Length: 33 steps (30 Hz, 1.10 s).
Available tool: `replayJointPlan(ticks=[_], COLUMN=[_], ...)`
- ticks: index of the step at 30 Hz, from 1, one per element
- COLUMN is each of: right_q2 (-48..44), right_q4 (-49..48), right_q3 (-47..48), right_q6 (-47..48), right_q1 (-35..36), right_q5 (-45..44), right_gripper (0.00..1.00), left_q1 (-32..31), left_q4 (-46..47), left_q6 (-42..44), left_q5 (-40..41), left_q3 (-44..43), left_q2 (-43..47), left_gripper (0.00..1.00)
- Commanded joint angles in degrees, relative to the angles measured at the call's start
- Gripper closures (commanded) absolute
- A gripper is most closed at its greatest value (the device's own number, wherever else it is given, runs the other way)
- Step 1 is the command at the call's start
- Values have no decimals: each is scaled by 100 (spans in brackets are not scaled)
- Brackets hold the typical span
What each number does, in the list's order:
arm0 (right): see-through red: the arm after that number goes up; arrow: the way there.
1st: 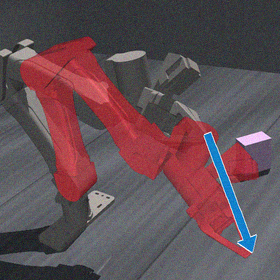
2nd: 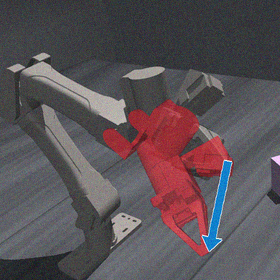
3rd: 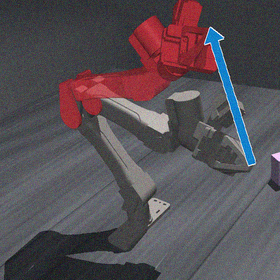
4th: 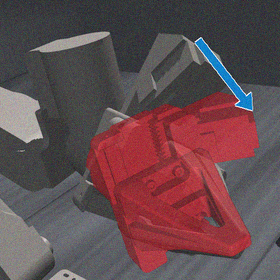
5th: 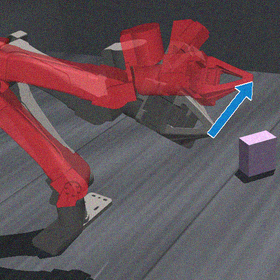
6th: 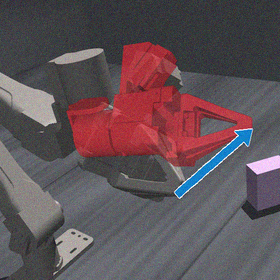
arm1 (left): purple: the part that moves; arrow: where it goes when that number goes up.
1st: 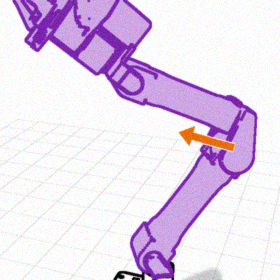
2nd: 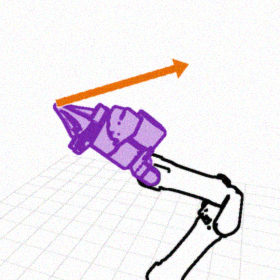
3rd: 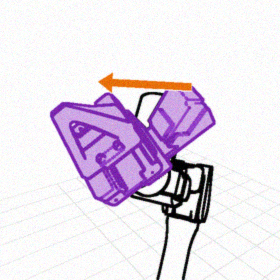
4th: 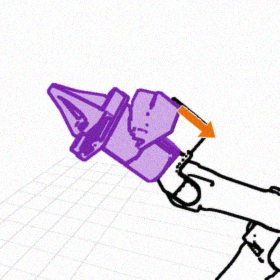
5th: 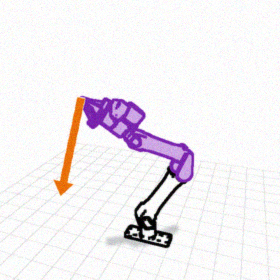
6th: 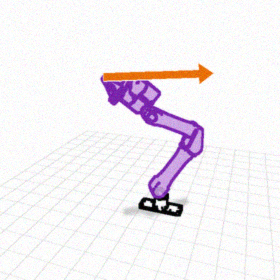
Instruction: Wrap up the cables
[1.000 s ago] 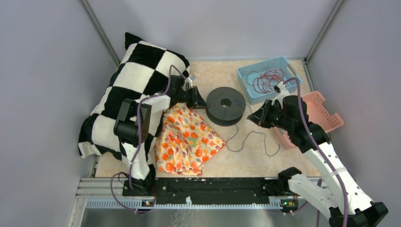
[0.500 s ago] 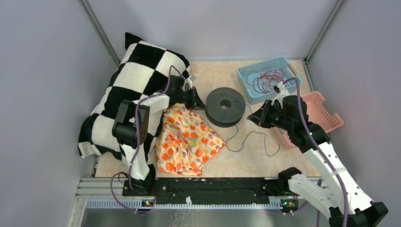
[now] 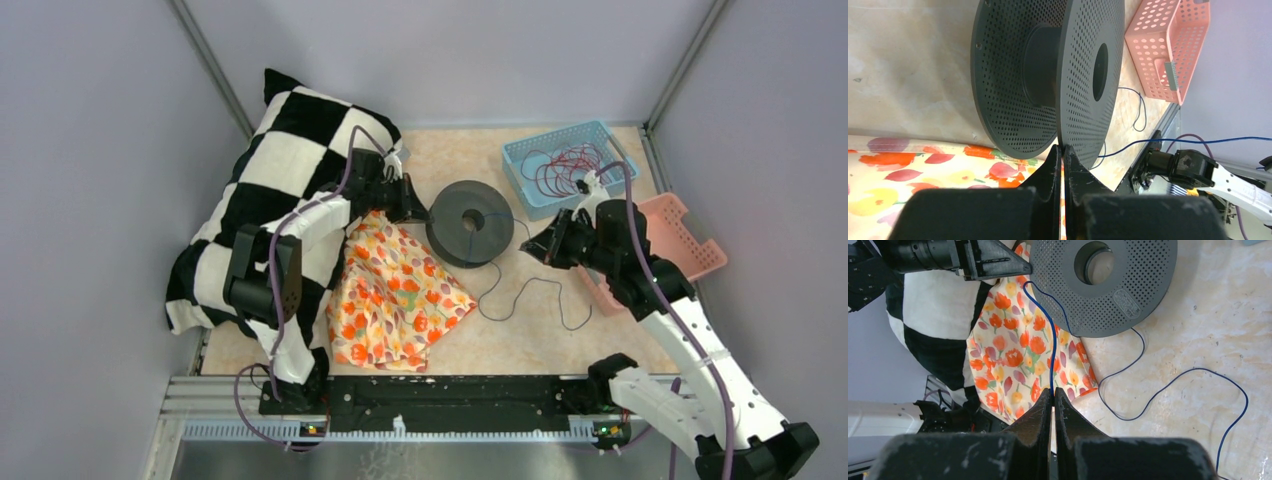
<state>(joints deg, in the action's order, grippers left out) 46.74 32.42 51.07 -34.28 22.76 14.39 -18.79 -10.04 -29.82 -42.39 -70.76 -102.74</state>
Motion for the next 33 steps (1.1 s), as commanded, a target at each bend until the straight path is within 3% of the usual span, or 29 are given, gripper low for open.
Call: replayJointPlan(ticks=[1,8,19,29,33], right_q2=[90,380,660,613,668], right_q4=[-149,350,504,458,510], right_q3=[96,380,982,1016,1018], right_q6=[-22,213,563,453,409], right_q1=[26,30,23,26,24], right_q5=[-46,-263,-236,-245,-362], right_gripper=[100,100,100,100,100], left_q1=[7,2,7,-145,-423], left_q4=[-222,-487,-205,-677,-688], left_q6=[350,469,445,912,1203], left_q5=[243,108,413,147,424], left_q3=[-265,-404,-288,-935,-990], left_q2=[63,-381,740,807,948], left_gripper=[100,100,100,100,100])
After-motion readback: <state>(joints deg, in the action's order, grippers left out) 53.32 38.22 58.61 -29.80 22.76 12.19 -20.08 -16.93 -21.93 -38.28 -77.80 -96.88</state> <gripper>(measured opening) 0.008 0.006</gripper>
